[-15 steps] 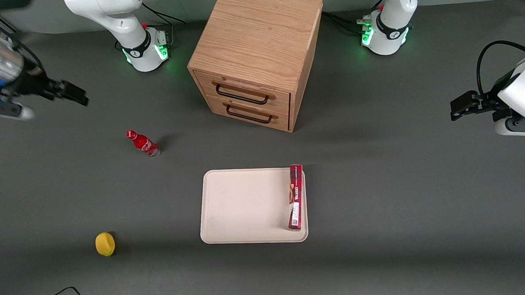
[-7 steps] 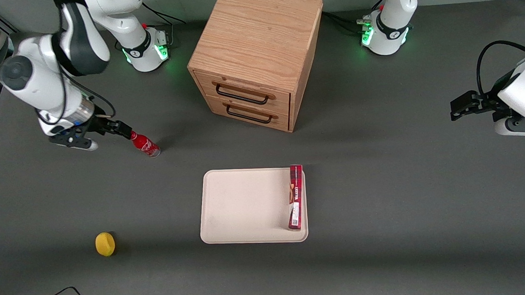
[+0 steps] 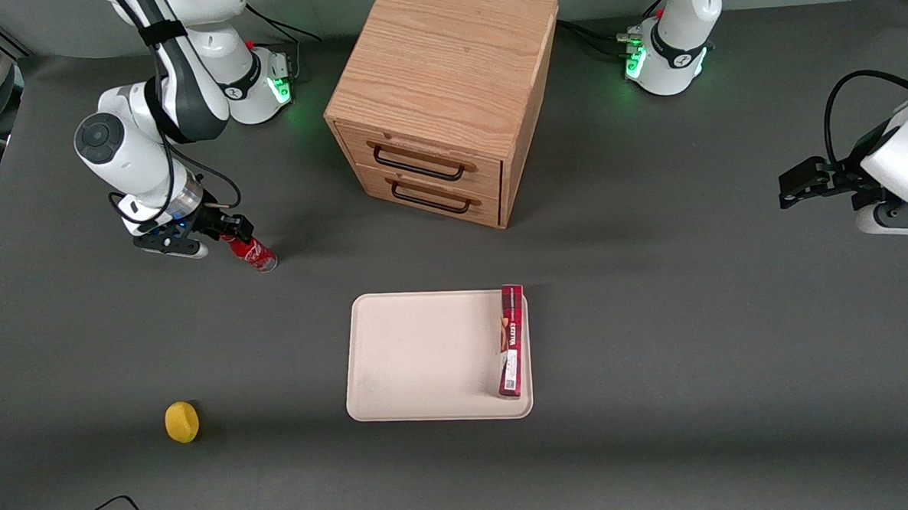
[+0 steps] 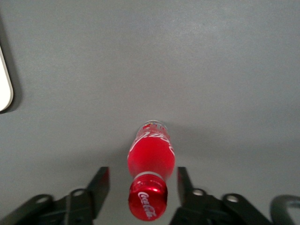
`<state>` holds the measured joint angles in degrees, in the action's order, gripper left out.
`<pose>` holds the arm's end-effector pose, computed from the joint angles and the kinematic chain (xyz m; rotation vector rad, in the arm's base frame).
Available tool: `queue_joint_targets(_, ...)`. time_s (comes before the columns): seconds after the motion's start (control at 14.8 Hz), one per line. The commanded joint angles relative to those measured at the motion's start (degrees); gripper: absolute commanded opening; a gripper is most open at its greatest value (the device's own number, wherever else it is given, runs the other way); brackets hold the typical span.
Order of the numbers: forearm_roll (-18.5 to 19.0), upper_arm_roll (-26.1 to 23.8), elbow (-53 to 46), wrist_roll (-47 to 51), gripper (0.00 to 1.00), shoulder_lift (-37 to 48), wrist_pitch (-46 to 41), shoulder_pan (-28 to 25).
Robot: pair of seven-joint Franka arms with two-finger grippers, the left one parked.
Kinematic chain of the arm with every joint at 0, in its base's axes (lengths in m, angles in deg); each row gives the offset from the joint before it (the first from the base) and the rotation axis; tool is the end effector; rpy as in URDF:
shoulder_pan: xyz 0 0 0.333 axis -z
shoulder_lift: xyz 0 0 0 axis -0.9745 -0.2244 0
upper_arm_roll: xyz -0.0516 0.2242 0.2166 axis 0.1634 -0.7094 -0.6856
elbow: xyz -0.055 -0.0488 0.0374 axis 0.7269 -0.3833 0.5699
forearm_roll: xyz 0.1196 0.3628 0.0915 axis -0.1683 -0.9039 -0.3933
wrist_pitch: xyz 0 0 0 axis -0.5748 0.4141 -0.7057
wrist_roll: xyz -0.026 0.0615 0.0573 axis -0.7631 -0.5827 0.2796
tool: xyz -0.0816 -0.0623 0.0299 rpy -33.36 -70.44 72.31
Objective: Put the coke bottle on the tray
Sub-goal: 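Close the right gripper on the red bottle and lift it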
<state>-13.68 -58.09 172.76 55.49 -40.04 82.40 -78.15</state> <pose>0.4491 0.0604 0.3201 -3.1088 0.3531 -0.0290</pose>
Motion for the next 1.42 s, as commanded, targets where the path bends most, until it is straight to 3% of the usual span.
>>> queue_joint_targets(0.0,-0.6,-0.5,0.5,0.2,0.00,1.1,0.4,-0.4)
queue_joint_targets(0.27,0.8,-0.5,-2.0,-0.2,0.00,3.1,-4.3,-0.3)
queue_joint_targets(0.41,2.5,0.1,-8.8,-0.7,0.00,4.8,-14.2,-0.1)
queue_joint_targets(0.68,2.5,0.9,-32.2,-3.3,0.00,1.2,-38.9,0.0)
queue_joint_targets(0.88,1.9,0.0,-54.5,-0.2,0.00,-8.5,-54.0,-0.5)
queue_joint_targets(1.08,2.0,-2.9,-80.5,9.4,0.00,-24.8,-67.1,-2.4)
queue_joint_targets(1.22,2.1,-6.5,-89.8,18.2,0.00,-32.7,-67.7,-3.0)
queue_joint_targets(1.36,2.5,-8.4,-92.9,28.0,0.00,-38.6,-63.8,-5.3)
